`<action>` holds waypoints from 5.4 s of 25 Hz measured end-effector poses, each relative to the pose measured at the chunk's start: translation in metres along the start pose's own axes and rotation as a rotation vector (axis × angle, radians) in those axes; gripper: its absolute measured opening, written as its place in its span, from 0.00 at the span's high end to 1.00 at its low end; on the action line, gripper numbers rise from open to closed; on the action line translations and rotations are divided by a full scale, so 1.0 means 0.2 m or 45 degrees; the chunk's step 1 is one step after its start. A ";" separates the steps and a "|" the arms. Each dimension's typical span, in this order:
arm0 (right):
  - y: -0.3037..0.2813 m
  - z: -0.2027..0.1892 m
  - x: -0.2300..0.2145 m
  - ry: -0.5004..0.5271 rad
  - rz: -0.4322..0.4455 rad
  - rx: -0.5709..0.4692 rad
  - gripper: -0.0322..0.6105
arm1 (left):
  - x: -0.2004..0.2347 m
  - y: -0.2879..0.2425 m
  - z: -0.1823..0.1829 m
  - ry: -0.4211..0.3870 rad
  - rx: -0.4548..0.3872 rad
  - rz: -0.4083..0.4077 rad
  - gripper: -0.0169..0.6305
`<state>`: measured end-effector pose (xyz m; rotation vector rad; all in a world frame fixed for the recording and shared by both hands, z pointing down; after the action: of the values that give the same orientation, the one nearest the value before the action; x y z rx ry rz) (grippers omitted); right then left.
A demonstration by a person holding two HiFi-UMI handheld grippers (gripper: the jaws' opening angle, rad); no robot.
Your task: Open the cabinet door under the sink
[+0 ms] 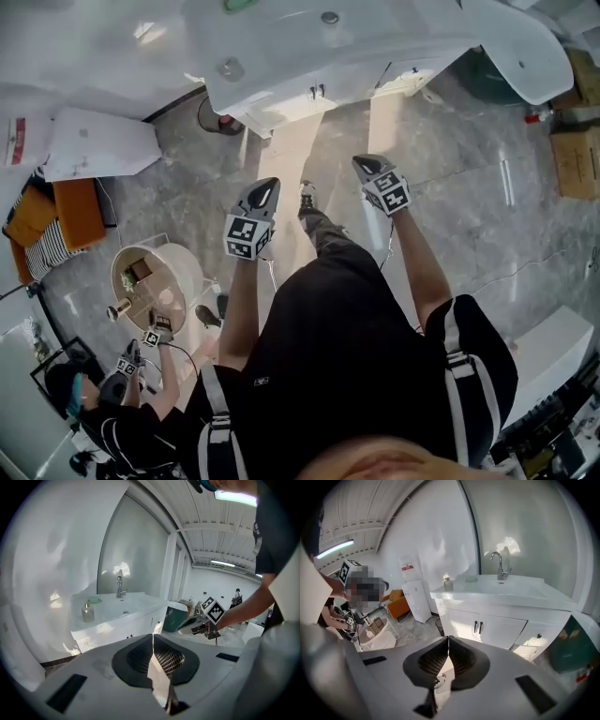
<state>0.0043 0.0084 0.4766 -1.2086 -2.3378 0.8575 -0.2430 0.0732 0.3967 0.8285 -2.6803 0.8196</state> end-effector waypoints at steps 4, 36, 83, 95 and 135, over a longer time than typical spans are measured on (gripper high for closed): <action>-0.18 0.00 -0.11 -0.057 -0.046 0.015 0.86 | 0.12 -0.14 0.02 0.004 0.039 -0.059 0.95; -1.51 -0.37 -0.76 -0.223 -0.342 -0.011 0.82 | 0.73 -1.19 -0.47 0.051 0.196 -0.233 0.95; -1.39 -0.65 -0.73 -0.106 -0.366 -0.097 0.81 | 0.44 -1.39 -0.70 0.074 0.266 -0.259 0.95; -1.10 -0.88 -0.70 -0.110 -0.382 -0.132 0.81 | 0.16 -1.43 -0.81 0.029 0.298 -0.277 0.95; -0.28 -1.55 -1.16 -0.439 -0.718 -0.058 0.85 | -0.24 -1.47 -0.87 -0.045 0.314 -0.417 0.95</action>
<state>0.2788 -0.1007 0.7338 -0.3783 -2.7681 0.8537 -0.0280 -0.0080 0.6533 1.3059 -2.4047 1.0685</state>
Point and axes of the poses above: the fingertips, and each gripper's own axes: y backward along the fingers, x to its left, z out of its top, the point moved 5 cm from there along y, backward along the fingers, and after that the axes turned 13 degrees about y, right-handed, at the moved point
